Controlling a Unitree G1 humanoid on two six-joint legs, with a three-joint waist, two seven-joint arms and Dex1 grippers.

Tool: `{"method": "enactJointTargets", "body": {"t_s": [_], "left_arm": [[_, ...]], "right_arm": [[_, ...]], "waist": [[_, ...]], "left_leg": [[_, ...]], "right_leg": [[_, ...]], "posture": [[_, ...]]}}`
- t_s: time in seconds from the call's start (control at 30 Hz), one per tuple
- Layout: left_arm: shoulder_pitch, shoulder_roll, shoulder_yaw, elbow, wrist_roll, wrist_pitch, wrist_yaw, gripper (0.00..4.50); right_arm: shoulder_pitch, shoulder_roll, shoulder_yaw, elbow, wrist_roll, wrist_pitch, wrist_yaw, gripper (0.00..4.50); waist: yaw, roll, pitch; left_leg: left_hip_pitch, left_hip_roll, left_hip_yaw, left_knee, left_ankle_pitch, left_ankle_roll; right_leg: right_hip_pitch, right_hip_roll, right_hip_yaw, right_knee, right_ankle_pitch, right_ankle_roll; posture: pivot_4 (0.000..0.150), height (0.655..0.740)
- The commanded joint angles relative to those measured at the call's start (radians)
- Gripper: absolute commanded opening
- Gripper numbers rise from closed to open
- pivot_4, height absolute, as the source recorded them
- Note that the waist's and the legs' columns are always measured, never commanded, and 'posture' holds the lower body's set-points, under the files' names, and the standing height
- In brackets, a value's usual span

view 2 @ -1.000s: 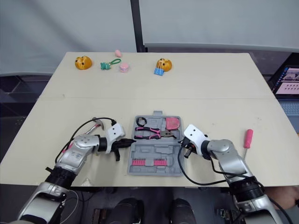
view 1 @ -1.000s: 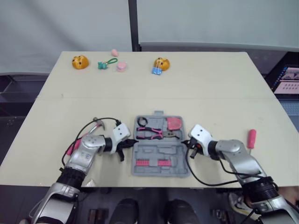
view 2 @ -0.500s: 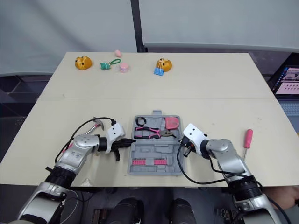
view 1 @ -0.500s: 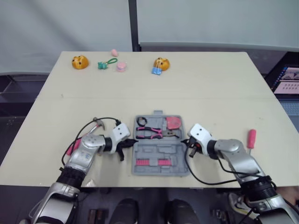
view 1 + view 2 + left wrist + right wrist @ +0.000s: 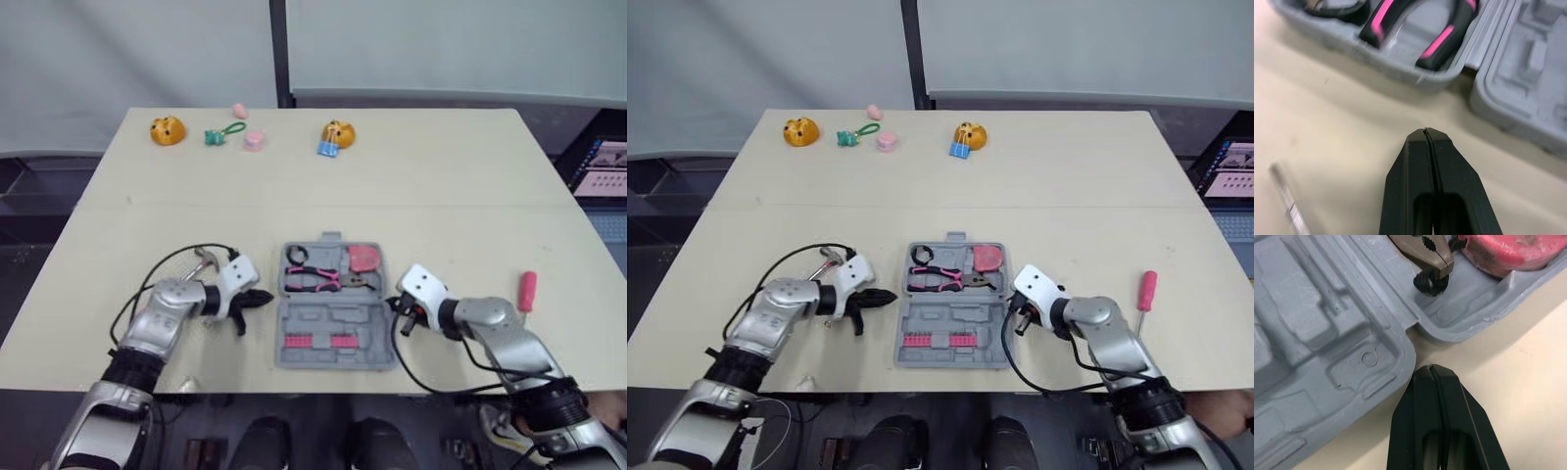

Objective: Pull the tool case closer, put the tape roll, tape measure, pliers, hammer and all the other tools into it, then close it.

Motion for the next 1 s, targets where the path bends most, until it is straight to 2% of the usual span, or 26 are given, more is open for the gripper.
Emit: {"method": "enactJointTargets", "body": {"t_s": [0.03, 0.23, 0.37, 0.47, 0.7, 0.87, 1.0], "left_arm": [[0.035, 0.04, 0.064, -0.092, -0.071, 0.061, -0.046, 0.04], [0.12, 0.128, 0.228, -0.326, -0.27, 0.195, -0.13, 0.04], [0.269, 0.198, 0.386, -0.458, -0.372, 0.189, -0.169, 0.04], [0.42, 0.232, 0.466, -0.522, -0.385, 0.172, -0.177, 0.04], [0.703, 0.177, 0.615, -0.637, -0.451, 0.091, -0.183, 0.04], [0.871, 0.112, 0.67, -0.661, -0.465, 0.021, -0.195, 0.04], [0.987, 0.092, 0.705, -0.651, -0.455, -0.034, -0.217, 0.04]], "right_arm": [[0.04, -0.047, -0.051, -0.064, 0.023, 0.033, 0.009, 0.0], [0.142, -0.14, -0.163, -0.25, 0.132, 0.118, 0.063, 0.0], [0.289, -0.188, -0.313, -0.437, 0.32, 0.23, 0.145, 0.0], [0.418, -0.212, -0.389, -0.529, 0.402, 0.265, 0.18, 0.0], [0.64, -0.179, -0.496, -0.597, 0.493, 0.2, 0.192, 0.0], [0.753, -0.159, -0.468, -0.628, 0.445, 0.116, 0.171, 0.0], [0.793, -0.145, -0.481, -0.625, 0.467, 0.086, 0.169, 0.0]], "waist": [[0.002, 0.0, 0.0], [0.005, -0.001, 0.001], [0.0, 0.0, 0.001], [-0.001, 0.0, 0.001], [0.011, -0.001, 0.001], [0.009, -0.001, 0.001], [0.009, -0.002, 0.001]], "left_leg": [[0.0, 0.0, 0.0, 0.0, 0.0, 0.0], [-0.002, 0.0, -0.001, 0.0, 0.0, 0.0], [0.0, 0.0, -0.001, -0.003, 0.0, 0.0], [0.0, 0.001, -0.002, -0.004, 0.0, 0.0], [0.001, 0.001, -0.002, -0.003, -0.001, 0.001], [0.002, 0.001, -0.002, -0.003, -0.003, 0.002], [0.002, 0.001, -0.002, -0.003, -0.004, 0.003]], "right_leg": [[0.0, 0.0, 0.0, 0.0, 0.0, 0.0], [0.0, -0.001, 0.0, -0.002, 0.0, 0.0], [0.001, 0.0, 0.0, -0.004, 0.0, 0.0], [0.002, 0.0, 0.0, -0.005, 0.0, 0.0], [0.003, -0.002, 0.0, -0.011, 0.0, 0.0], [0.004, -0.002, 0.001, -0.013, 0.0, 0.0], [0.004, -0.001, 0.0, -0.014, 0.0, 0.0]], "posture": [[0.15, 0.6677], [0.15, 0.6677], [0.15, 0.6677], [0.15, 0.6677], [0.15, 0.6677], [0.15, 0.6677], [0.15, 0.6677]]}}
